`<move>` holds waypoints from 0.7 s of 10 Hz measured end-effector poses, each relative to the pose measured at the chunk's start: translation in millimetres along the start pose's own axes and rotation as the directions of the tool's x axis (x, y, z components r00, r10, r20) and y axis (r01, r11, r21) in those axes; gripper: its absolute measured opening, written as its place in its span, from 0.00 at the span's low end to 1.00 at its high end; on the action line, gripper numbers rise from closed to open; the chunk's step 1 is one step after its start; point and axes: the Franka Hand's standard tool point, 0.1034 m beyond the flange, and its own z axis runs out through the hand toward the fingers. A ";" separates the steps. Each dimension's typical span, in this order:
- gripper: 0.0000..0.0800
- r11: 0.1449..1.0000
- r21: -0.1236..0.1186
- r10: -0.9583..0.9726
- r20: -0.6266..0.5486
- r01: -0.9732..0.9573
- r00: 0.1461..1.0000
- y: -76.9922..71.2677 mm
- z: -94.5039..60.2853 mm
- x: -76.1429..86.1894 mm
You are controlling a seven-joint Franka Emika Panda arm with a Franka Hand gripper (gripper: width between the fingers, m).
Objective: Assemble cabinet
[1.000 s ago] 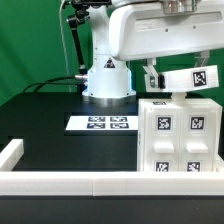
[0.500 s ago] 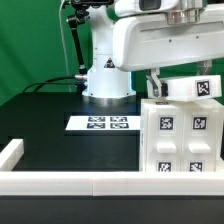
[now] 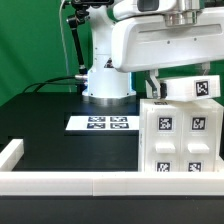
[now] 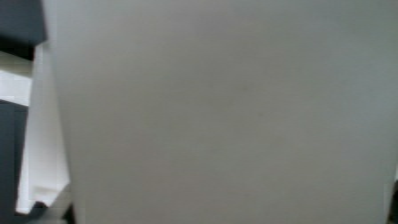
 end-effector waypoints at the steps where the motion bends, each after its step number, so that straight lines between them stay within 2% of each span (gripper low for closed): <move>1: 0.68 1.000 0.000 0.000 0.000 0.000 1.000 0.0 0.0 0.0; 6: 0.68 1.000 0.000 0.024 0.000 -0.024 1.000 -0.1 0.0 0.0; 7: 0.68 0.993 0.004 0.120 -0.001 -0.120 0.993 -0.8 0.0 0.2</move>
Offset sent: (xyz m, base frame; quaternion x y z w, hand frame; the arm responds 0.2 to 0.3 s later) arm 0.0000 0.0000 0.0000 0.0000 0.0000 0.0650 0.9979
